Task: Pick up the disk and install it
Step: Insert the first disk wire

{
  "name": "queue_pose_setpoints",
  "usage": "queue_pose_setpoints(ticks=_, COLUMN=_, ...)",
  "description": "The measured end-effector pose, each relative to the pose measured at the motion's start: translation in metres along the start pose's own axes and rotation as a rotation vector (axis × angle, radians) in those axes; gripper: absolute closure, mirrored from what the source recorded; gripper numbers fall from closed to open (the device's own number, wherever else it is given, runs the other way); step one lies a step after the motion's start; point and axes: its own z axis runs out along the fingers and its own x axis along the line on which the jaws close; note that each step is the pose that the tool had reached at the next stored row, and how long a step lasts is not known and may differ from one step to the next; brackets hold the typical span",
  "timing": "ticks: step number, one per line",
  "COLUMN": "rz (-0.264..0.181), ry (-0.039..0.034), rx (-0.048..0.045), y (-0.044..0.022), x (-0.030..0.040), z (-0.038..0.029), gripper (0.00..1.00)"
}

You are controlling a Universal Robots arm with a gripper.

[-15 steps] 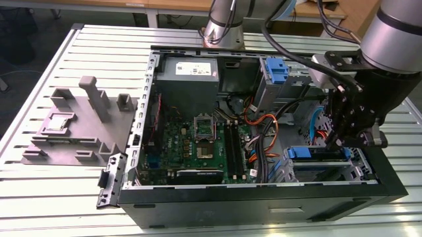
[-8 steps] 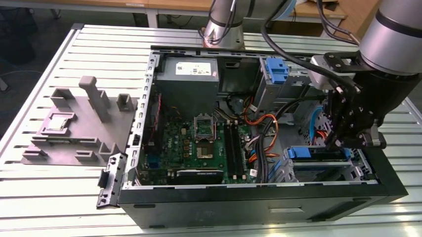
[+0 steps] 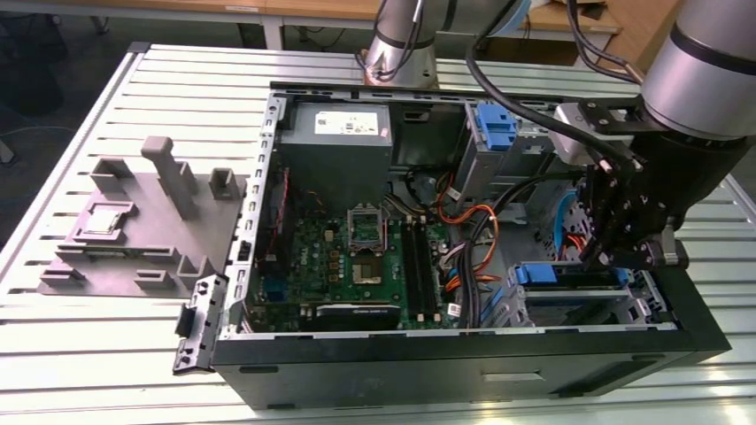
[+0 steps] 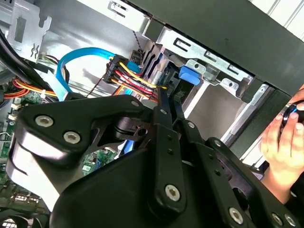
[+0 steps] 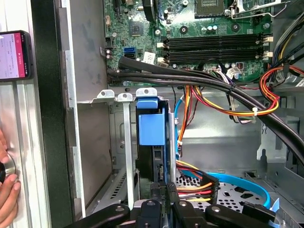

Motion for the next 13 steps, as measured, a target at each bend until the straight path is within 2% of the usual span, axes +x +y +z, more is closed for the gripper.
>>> queue_pose_setpoints(ticks=3, rz=0.0, ry=-0.0002, rx=0.0, y=0.0, x=0.0, z=-0.0004, gripper=0.84)
queue_pose_setpoints(ticks=6, rz=0.0, ry=0.0, rx=-0.0006, y=-0.0004, x=0.0004, z=-0.0043, gripper=0.83)
queue_pose_setpoints(ticks=7, rz=0.0, ry=0.0, rx=-0.0009, y=-0.0004, x=0.0004, z=-0.0049, gripper=0.76)
queue_pose_setpoints(ticks=13, rz=0.0, ry=0.0002, rx=-0.0045, y=-0.001, x=0.0008, z=-0.0093, gripper=0.76)
